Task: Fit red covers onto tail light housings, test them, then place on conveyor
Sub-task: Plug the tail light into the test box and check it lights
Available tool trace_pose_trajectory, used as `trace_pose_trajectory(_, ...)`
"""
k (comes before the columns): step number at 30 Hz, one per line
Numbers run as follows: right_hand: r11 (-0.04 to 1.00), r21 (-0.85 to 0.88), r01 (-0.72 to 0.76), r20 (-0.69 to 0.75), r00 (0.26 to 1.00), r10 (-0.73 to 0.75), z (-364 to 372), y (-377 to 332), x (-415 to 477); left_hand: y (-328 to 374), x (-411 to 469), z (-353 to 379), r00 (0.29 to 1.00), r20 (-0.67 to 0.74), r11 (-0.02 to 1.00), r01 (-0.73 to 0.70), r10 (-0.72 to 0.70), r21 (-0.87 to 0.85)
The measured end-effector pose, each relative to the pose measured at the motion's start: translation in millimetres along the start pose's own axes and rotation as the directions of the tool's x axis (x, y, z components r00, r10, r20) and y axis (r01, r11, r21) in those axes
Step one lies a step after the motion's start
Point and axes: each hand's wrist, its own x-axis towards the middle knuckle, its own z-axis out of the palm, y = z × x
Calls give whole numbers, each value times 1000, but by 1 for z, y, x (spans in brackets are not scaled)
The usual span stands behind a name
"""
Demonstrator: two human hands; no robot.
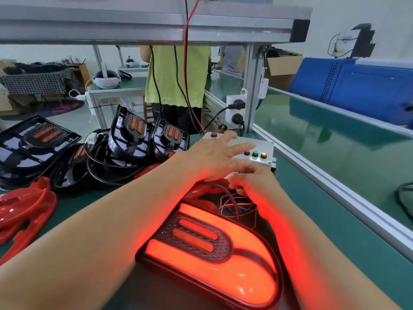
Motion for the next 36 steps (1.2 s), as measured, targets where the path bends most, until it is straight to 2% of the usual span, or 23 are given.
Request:
trace_pose_trajectory(6,997,-37,-65,-16,998,64,-2,3,1,-2,4,10,997,71,997,-13,7,77)
trace_pose_trajectory(17,988,-38,-151,-38,988,150,-3,1,4,-3,17,14,997,74,994,-14,6,107)
trace_pose_trajectory(26,988,-89,-122,-29,992,120,-3,1,0,2,12,13,990,137,989,-3,-17,147)
trace_pose_trajectory(36,988,-89,-124,-24,992,122,-1,2,2,3,9,14,996,82,989,11,-23,144)
